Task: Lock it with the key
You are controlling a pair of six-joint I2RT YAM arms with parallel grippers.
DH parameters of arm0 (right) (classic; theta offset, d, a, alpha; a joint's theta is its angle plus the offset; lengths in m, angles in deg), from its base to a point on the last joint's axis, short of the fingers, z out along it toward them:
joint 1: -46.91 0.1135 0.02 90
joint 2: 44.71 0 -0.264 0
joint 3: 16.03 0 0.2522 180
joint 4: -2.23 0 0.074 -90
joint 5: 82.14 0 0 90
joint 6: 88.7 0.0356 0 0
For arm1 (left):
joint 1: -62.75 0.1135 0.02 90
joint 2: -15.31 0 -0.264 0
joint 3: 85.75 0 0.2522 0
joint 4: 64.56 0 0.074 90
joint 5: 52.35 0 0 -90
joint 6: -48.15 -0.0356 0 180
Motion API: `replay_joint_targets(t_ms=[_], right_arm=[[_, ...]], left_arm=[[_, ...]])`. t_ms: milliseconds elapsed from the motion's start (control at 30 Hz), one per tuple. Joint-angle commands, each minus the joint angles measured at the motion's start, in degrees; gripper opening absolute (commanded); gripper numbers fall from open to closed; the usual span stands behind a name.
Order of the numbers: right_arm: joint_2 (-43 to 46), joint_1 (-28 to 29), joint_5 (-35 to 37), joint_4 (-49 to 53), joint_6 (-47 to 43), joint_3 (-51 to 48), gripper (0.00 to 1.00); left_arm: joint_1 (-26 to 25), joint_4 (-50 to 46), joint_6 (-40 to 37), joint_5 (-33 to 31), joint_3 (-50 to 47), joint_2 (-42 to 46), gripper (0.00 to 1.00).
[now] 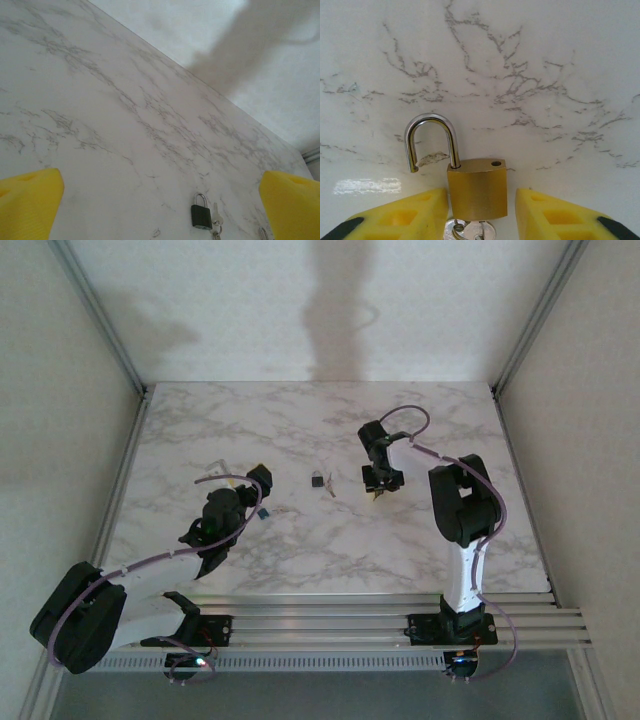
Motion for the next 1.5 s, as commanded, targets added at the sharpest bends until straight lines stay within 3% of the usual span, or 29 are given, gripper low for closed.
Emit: replay_joint_targets(t_ms=[0, 767, 1467], right_arm=[[-3.5, -0.8, 3.1, 0.0, -0.7, 1.1, 0.39], [-1.7, -0.8, -1.9, -2.6, -0.3, -2.5, 0.20], [5.4, 1.3, -6.4, -6.1, 1.2, -9.4, 0.13]], left_arm=[[-0.3, -0.8, -0.2, -0.3, 1.6, 0.1, 1.00], [-0.3, -0.7, -0.1, -0.2, 1.4, 0.2, 1.00], [-0.3, -0.6, 0.0, 0.9, 1.6, -0.1, 0.99]])
